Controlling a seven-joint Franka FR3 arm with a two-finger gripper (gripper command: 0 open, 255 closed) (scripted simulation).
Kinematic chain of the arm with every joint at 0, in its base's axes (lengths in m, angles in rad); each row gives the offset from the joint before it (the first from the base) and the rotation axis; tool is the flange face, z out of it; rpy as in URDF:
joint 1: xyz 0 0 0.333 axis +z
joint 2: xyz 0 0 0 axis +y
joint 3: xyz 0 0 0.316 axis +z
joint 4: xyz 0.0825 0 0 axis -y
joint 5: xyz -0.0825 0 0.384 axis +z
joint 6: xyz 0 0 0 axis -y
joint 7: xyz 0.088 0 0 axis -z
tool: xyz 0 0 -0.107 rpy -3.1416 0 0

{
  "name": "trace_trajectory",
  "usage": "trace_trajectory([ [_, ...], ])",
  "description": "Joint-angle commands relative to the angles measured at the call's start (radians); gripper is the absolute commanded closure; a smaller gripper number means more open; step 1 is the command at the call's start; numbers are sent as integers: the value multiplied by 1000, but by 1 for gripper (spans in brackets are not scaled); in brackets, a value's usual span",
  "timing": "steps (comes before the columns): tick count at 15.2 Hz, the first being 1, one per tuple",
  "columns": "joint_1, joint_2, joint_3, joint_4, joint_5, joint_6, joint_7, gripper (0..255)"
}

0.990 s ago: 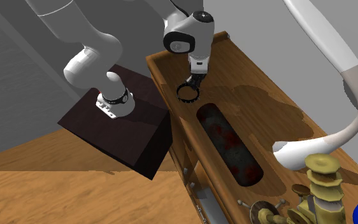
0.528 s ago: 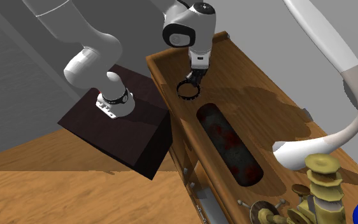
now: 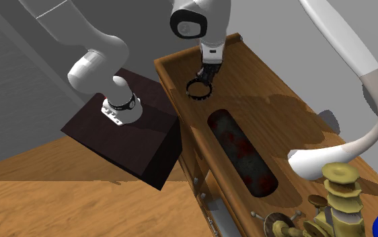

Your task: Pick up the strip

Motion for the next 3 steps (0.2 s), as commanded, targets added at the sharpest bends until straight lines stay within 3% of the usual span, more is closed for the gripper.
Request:
trace_trajectory([
  [1,3,-18,-7,15,2,-33,-3,255],
  [3,3,-19,-8,17,2,-36,-4,255],
])
